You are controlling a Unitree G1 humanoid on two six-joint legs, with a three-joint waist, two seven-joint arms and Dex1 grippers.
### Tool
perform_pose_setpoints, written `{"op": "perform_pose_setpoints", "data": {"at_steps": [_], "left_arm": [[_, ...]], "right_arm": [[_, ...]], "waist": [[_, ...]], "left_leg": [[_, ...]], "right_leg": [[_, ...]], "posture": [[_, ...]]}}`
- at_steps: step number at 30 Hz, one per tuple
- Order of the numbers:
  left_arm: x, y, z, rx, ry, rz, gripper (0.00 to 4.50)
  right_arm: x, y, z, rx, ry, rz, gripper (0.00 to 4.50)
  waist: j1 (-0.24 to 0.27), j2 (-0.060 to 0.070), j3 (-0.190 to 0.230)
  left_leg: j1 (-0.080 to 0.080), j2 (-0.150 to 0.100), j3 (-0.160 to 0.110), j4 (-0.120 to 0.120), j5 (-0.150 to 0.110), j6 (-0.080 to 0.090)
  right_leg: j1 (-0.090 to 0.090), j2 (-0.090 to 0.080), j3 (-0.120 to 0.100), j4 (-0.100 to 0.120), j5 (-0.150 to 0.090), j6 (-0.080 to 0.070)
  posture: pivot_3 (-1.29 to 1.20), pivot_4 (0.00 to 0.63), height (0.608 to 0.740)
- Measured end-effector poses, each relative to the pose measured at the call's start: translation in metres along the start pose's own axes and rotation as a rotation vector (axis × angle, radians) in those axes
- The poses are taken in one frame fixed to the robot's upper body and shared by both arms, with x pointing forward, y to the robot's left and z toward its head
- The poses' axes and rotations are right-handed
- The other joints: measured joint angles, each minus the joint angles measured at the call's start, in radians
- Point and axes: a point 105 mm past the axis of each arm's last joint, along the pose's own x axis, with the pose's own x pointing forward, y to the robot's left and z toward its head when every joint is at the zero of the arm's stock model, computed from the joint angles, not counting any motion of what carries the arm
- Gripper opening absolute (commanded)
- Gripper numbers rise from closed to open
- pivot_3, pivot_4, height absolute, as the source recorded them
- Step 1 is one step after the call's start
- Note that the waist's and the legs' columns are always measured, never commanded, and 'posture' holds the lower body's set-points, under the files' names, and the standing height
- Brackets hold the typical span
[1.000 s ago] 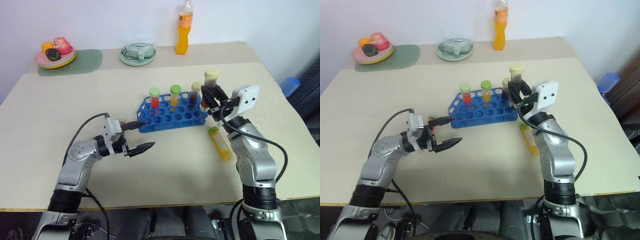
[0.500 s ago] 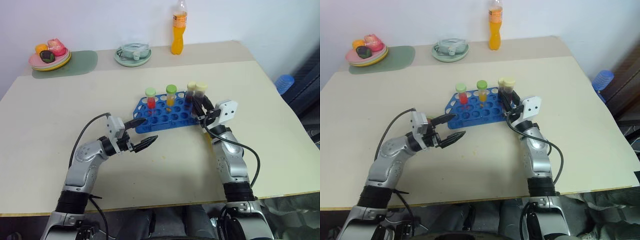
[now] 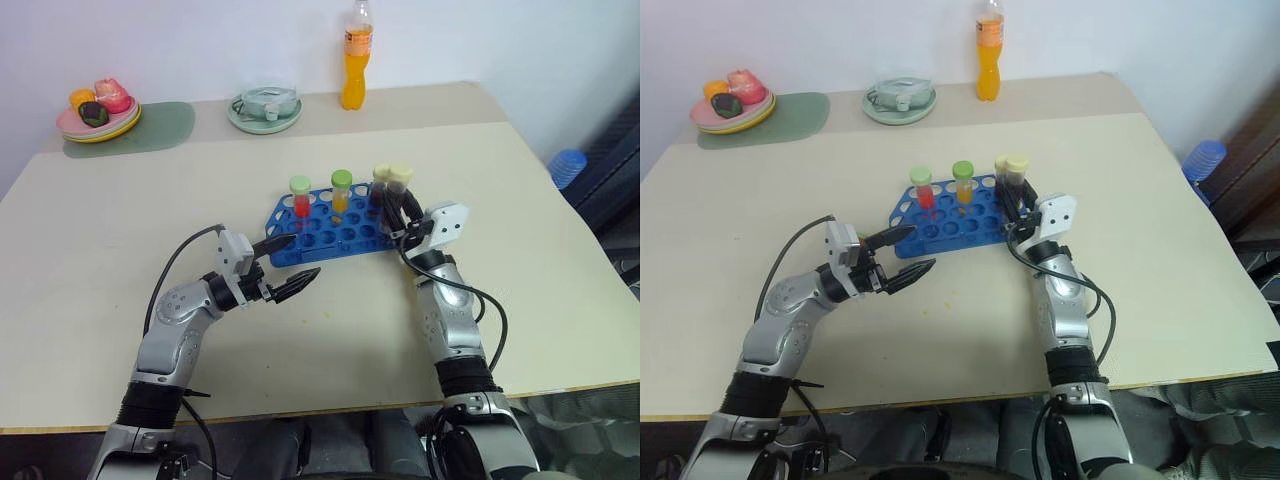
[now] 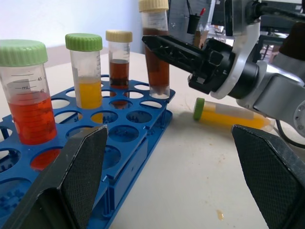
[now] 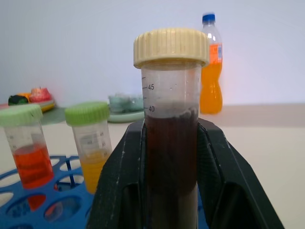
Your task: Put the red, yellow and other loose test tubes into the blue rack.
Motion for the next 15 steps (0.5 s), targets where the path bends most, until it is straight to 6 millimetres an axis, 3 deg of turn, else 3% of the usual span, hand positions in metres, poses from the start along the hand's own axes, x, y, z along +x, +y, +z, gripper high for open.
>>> {"op": "perform_pose_setpoints", "data": {"at_steps": [7, 14, 15], "left_arm": [[0.0000, -0.0002, -0.0011, -0.009, 0.008, -0.002, 4.25], [0.0009, -0.0015, 0.0016, -0.001, 0.001, -0.007, 4.25], [0.0012, -0.0019, 0.0026, 0.002, -0.001, -0.009, 4.25]], "right_arm": [[0.0007, 0.0014, -0.0029, -0.006, -0.006, 0.010, 0.86], [-0.0004, 0.0034, -0.0035, -0.030, -0.011, 0.032, 4.30], [0.0000, 0.0046, -0.0032, -0.042, -0.013, 0.035, 4.30]], "waist": [[-0.002, 0.000, 0.000], [-0.002, 0.000, 0.000], [-0.002, 0.000, 0.000]], "left_leg": [[0.000, 0.000, 0.000, 0.000, 0.000, 0.000], [0.000, 0.000, 0.000, 0.000, 0.000, 0.000], [0.000, 0.000, 0.000, 0.000, 0.000, 0.000]], "right_leg": [[0.000, 0.000, 0.000, 0.001, 0.000, 0.000], [-0.001, 0.000, 0.000, 0.002, 0.000, 0.000], [-0.001, 0.000, 0.000, 0.002, 0.000, 0.000]], "posture": [[0.00, 0.150, 0.740], [0.00, 0.150, 0.740], [0.00, 0.150, 0.740]]}}
